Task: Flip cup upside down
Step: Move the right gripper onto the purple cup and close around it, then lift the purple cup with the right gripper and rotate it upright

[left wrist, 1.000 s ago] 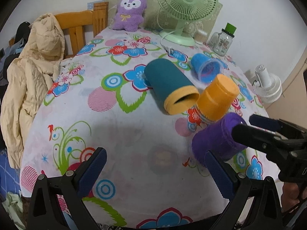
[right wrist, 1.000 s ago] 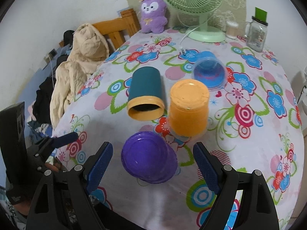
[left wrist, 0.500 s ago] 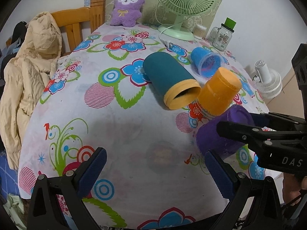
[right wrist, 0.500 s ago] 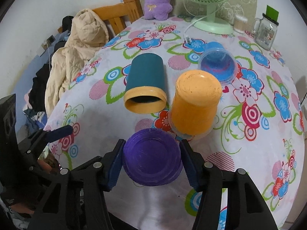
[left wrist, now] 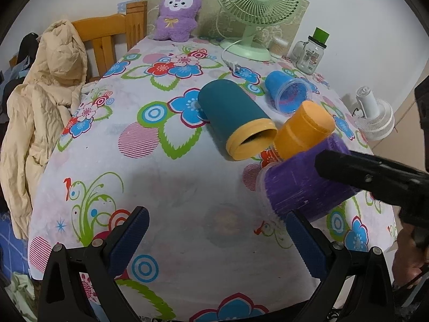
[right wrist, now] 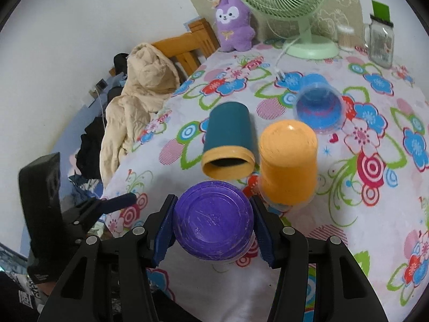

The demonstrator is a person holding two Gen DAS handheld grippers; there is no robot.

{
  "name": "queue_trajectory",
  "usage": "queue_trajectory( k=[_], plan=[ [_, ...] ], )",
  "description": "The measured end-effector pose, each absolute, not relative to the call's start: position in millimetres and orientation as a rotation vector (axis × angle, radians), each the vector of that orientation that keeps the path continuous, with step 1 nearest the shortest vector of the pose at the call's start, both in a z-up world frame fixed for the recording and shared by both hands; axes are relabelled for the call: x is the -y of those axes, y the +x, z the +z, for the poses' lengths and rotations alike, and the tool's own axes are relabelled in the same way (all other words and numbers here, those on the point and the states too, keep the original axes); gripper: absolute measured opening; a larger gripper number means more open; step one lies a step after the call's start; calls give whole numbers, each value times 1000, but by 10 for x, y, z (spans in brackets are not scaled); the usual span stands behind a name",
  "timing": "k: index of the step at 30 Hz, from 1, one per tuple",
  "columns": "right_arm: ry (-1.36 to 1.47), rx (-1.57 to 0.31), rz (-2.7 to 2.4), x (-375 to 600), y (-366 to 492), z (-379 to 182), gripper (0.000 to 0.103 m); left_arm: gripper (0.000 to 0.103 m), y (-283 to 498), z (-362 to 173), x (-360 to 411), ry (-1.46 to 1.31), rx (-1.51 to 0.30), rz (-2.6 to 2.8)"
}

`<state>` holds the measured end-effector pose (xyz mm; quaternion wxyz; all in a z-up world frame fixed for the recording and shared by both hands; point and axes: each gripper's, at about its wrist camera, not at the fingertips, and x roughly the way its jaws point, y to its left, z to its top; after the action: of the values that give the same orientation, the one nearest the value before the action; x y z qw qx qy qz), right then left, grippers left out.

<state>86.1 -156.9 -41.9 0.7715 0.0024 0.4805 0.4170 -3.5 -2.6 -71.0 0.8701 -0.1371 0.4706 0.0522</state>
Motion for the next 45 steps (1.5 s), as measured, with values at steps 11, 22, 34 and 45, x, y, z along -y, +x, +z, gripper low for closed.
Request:
queue_trajectory(
  k=[11,22,34,45],
  plan=[
    [107,-1040,905,2067,835,-570,57,103,-6,-680,211,-247,-994,101],
    [116,-1004,897,2372,769,-609,57,103,30,-612,440,-205,-988,80],
    [22,-959,869,2537,594,-714,79,103,47,-595,601,-172,-993,70],
    [81,-915,853,2790,535,-602,79,103,46,-545,828,-150,-985,38]
  ],
)
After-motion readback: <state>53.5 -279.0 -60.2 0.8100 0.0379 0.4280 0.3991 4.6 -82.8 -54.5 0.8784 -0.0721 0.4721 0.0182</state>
